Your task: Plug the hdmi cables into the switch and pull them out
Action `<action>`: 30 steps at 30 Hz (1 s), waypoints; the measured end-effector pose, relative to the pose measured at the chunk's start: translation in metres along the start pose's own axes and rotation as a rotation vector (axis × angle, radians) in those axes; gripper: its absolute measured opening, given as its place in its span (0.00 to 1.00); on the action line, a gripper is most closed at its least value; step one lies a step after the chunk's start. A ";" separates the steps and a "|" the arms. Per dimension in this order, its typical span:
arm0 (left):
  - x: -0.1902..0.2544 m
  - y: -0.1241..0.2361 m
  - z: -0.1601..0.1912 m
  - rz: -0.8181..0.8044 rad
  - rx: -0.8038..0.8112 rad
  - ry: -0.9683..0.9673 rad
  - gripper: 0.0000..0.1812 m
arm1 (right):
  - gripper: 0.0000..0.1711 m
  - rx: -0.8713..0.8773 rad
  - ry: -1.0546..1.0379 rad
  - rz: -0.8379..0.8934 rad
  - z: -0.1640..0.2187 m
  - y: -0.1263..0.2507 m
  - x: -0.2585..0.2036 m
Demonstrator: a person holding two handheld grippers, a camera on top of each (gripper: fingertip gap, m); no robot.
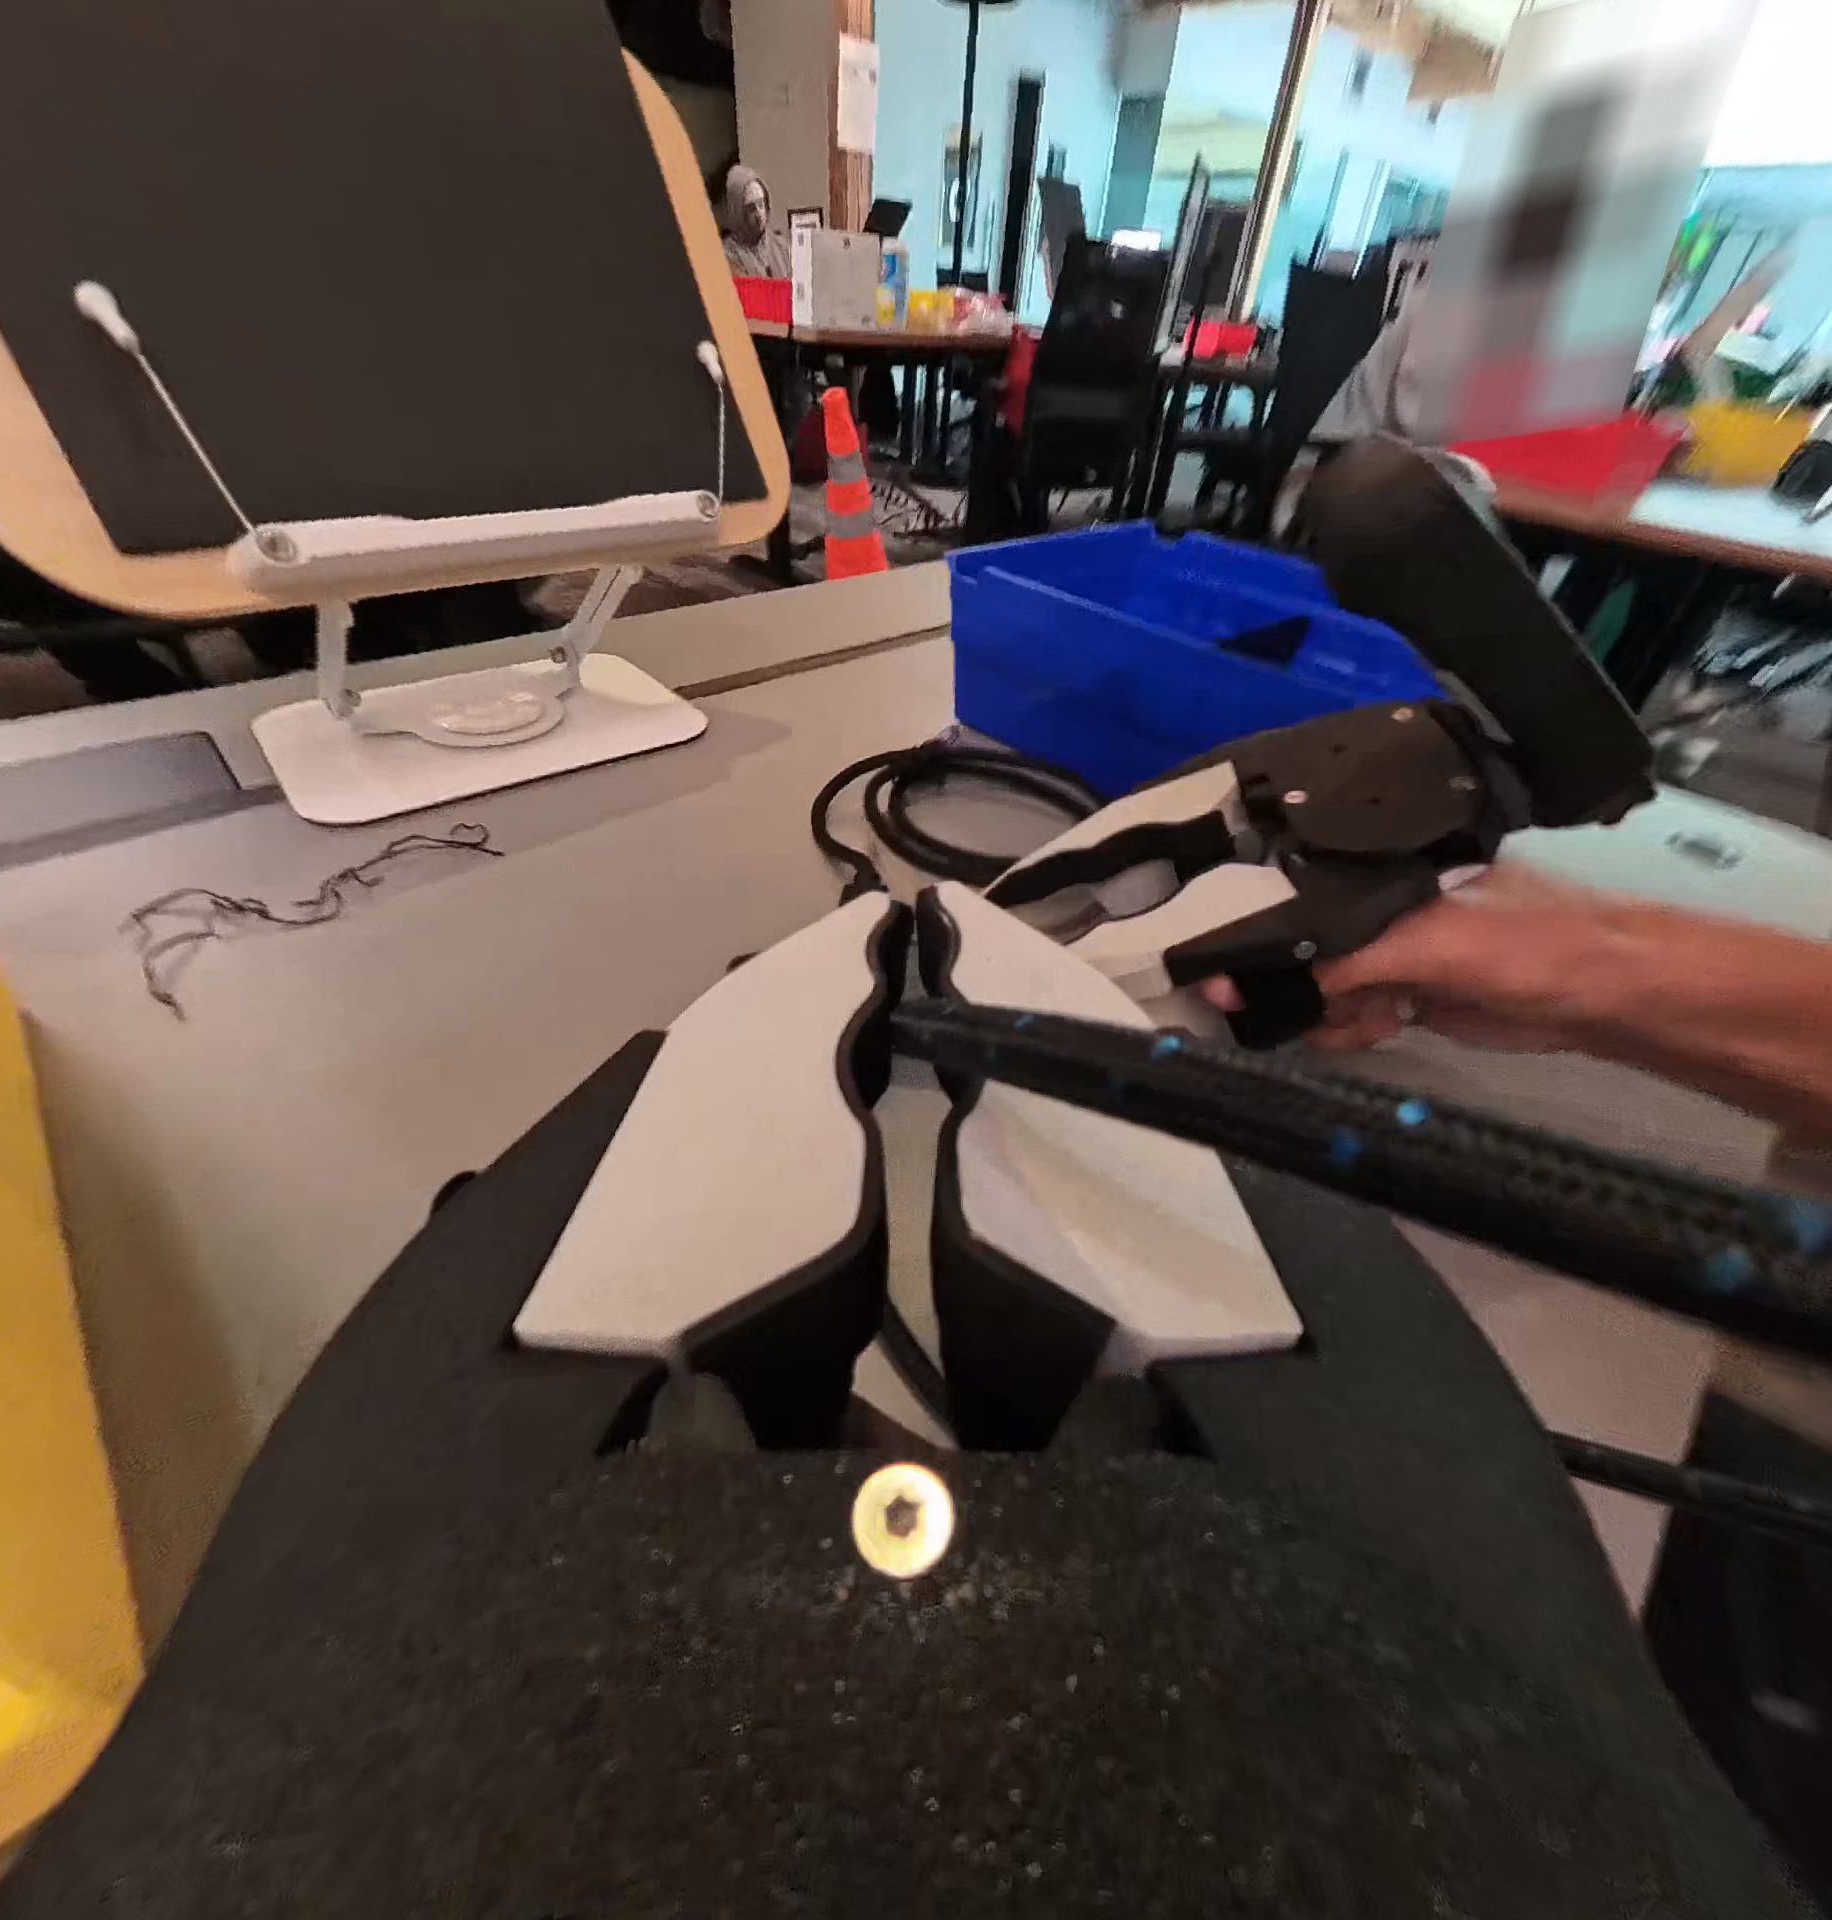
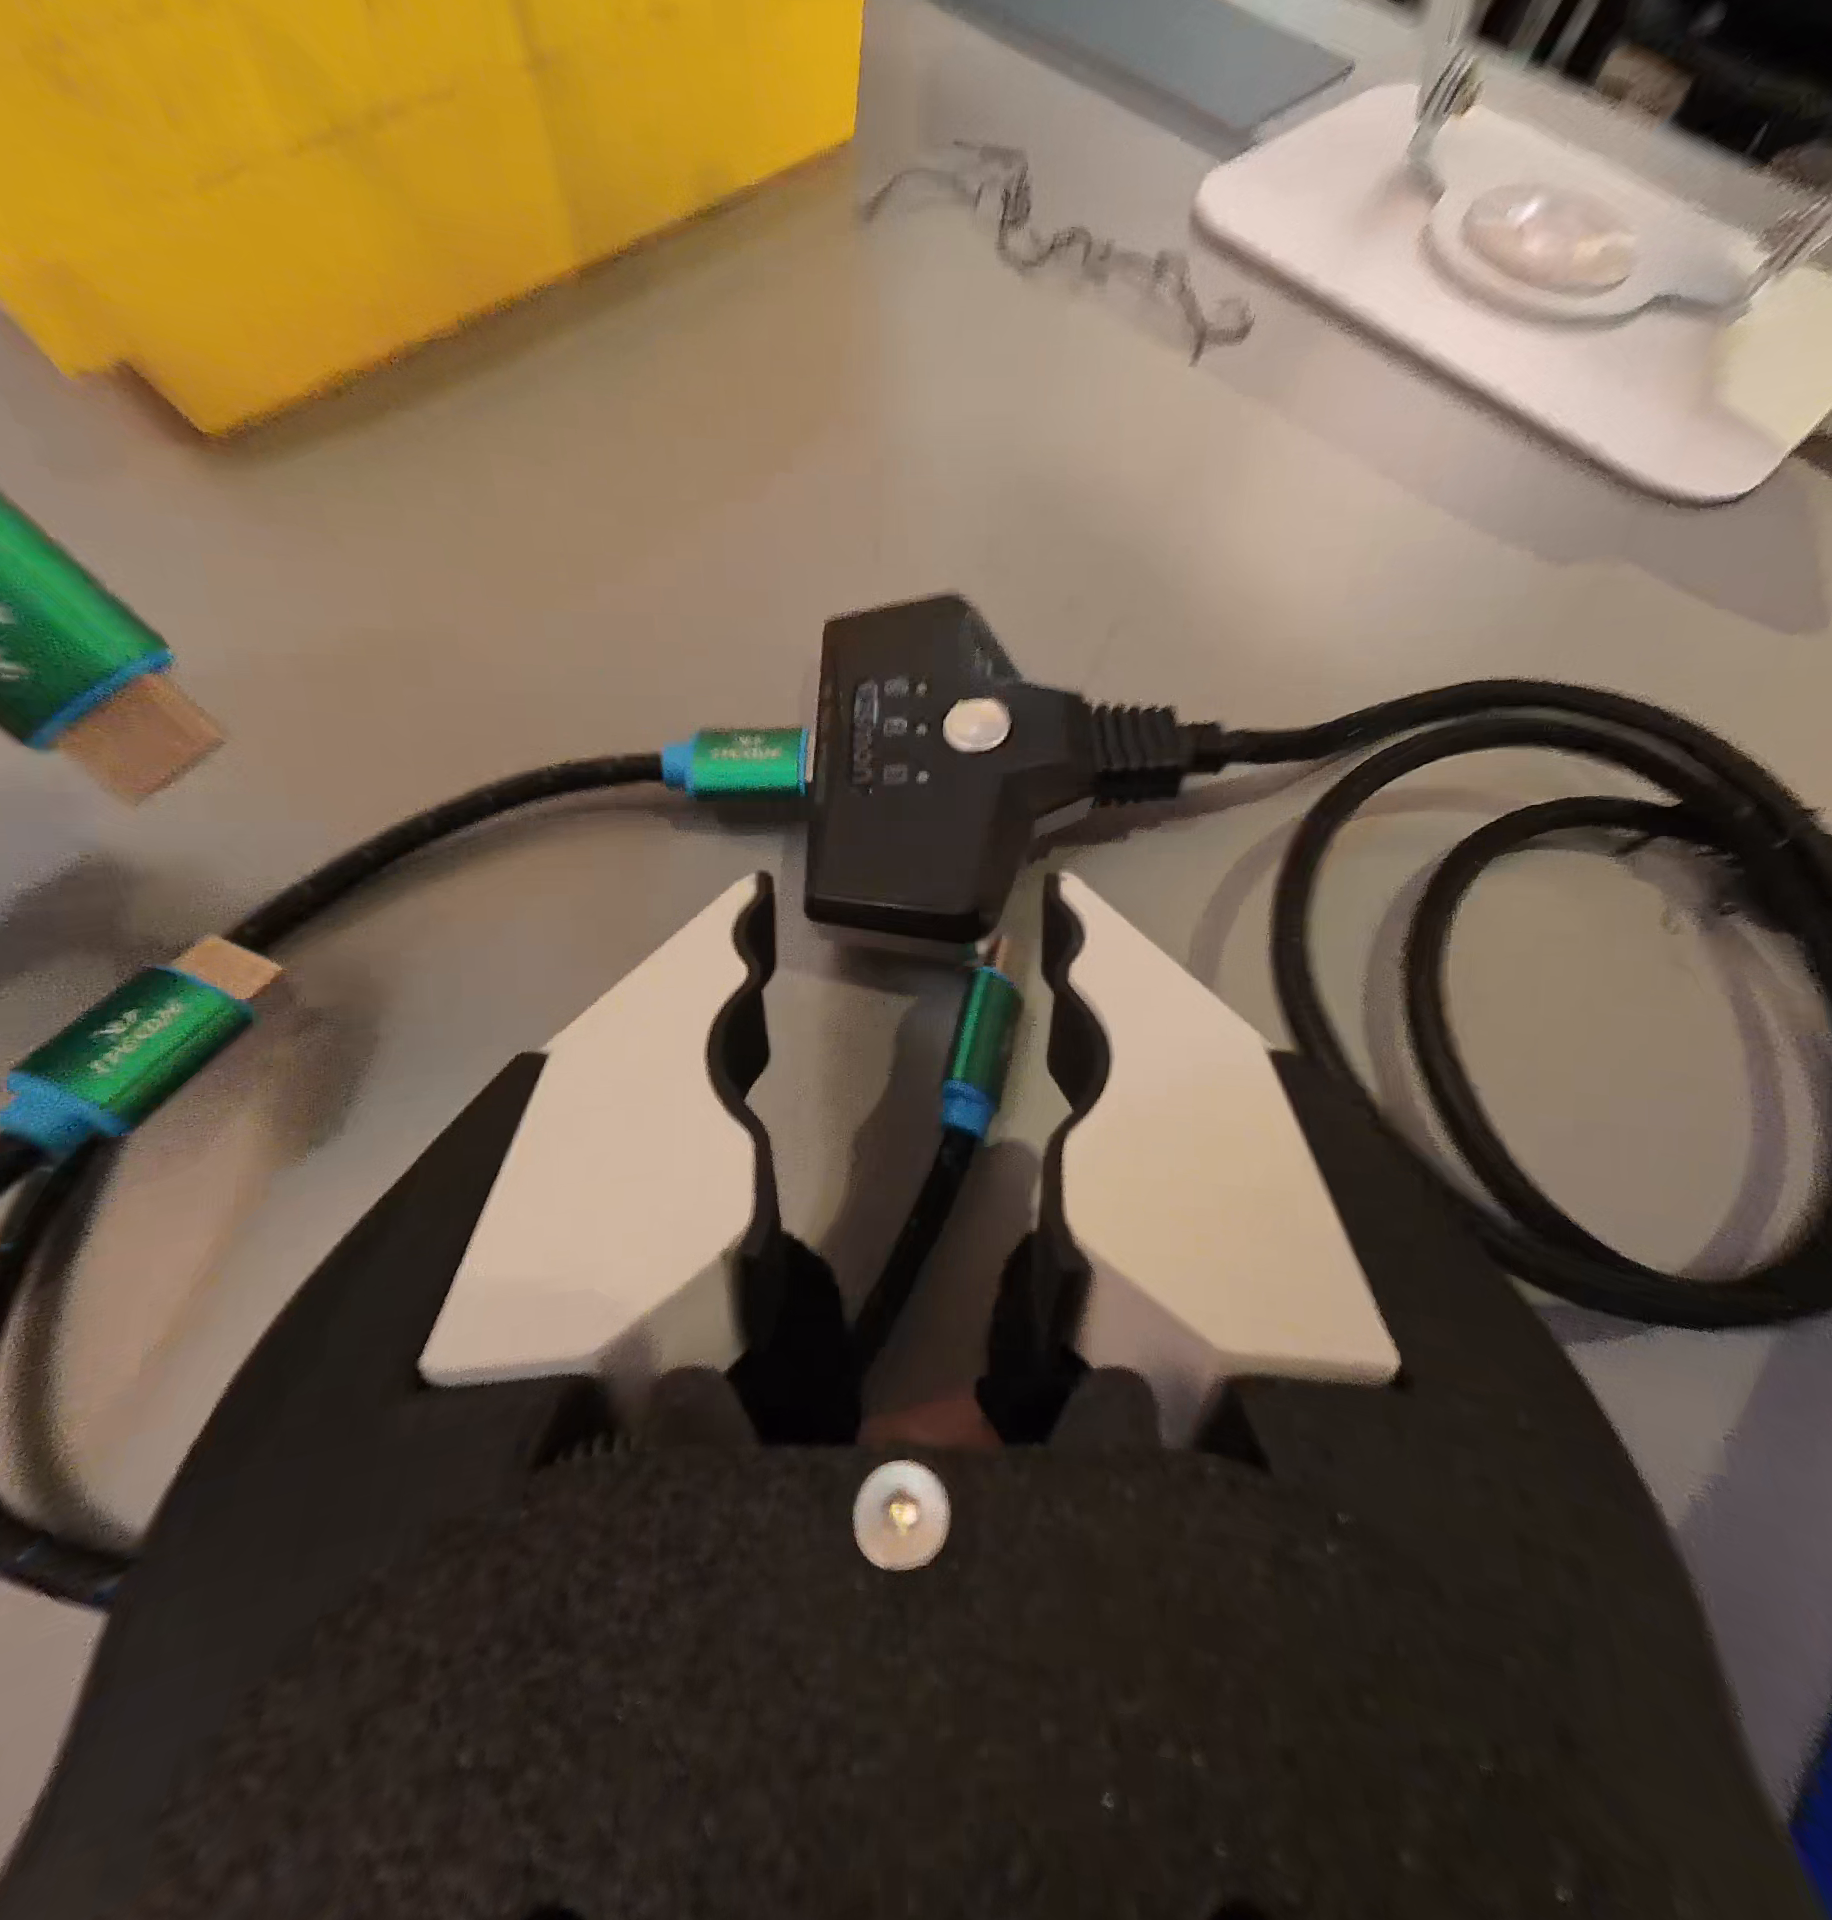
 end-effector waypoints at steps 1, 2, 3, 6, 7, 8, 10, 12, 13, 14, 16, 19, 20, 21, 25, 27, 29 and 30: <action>-0.003 0.003 -0.002 0.001 0.037 0.043 0.01 | 0.31 0.055 -0.019 -0.008 -0.008 0.010 0.003; -0.005 0.005 -0.004 0.011 0.077 0.085 0.01 | 0.32 0.130 -0.037 -0.057 -0.019 0.024 0.001; -0.006 0.006 -0.006 0.037 0.104 0.131 0.01 | 0.31 0.215 -0.048 -0.155 -0.030 0.041 -0.009; -0.004 0.004 -0.006 0.079 0.144 0.208 0.01 | 0.31 0.337 0.016 -0.389 -0.045 0.076 -0.050; -0.001 0.002 -0.005 0.098 0.143 0.214 0.01 | 0.31 0.337 0.059 -0.381 -0.045 0.077 -0.060; 0.001 0.000 -0.004 0.106 0.136 0.211 0.01 | 0.31 0.340 0.098 -0.337 -0.045 0.074 -0.065; 0.008 -0.003 -0.002 0.146 0.121 0.212 0.01 | 0.22 0.383 0.124 -0.300 -0.047 0.072 -0.070; 0.013 -0.003 0.000 0.184 0.087 0.183 0.01 | 0.13 0.383 0.129 -0.331 -0.046 0.071 -0.070; 0.017 -0.003 0.001 0.219 0.059 0.140 0.03 | 0.13 0.367 0.132 -0.370 -0.045 0.072 -0.069; 0.020 -0.003 0.004 0.257 0.021 0.092 0.04 | 0.13 0.350 0.133 -0.414 -0.043 0.074 -0.068; 0.026 -0.001 0.011 0.308 -0.070 0.000 0.07 | 0.12 0.307 0.151 -0.470 -0.037 0.076 -0.064; 0.029 0.000 0.025 0.321 -0.209 -0.125 0.10 | 0.12 0.270 0.153 -0.511 -0.032 0.078 -0.055; 0.030 -0.001 0.028 0.316 -0.233 -0.148 0.11 | 0.12 0.254 0.152 -0.543 -0.031 0.081 -0.053; 0.031 -0.002 0.031 0.325 -0.247 -0.156 0.11 | 0.12 0.242 0.157 -0.572 -0.030 0.083 -0.053; 0.044 -0.005 0.033 0.399 -0.257 -0.165 0.13 | 0.11 0.211 0.199 -0.620 -0.025 0.088 -0.061; 0.049 -0.005 0.032 0.421 -0.254 -0.186 0.13 | 0.11 0.176 0.239 -0.645 -0.018 0.088 -0.068; 0.053 -0.003 0.031 0.442 -0.263 -0.224 0.10 | 0.12 0.140 0.288 -0.649 -0.012 0.087 -0.073; 0.056 -0.002 0.031 0.447 -0.271 -0.249 0.09 | 0.12 0.119 0.313 -0.649 -0.008 0.087 -0.075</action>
Point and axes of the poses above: each gripper's, where its closed fingertips meet, y back along the fingers, z out of its underside, x = y × z across the jaws, the point moved 4 cm from there along y, back along the fingers, and after that the axes turned 15 degrees about z, right-handed, at the moved point
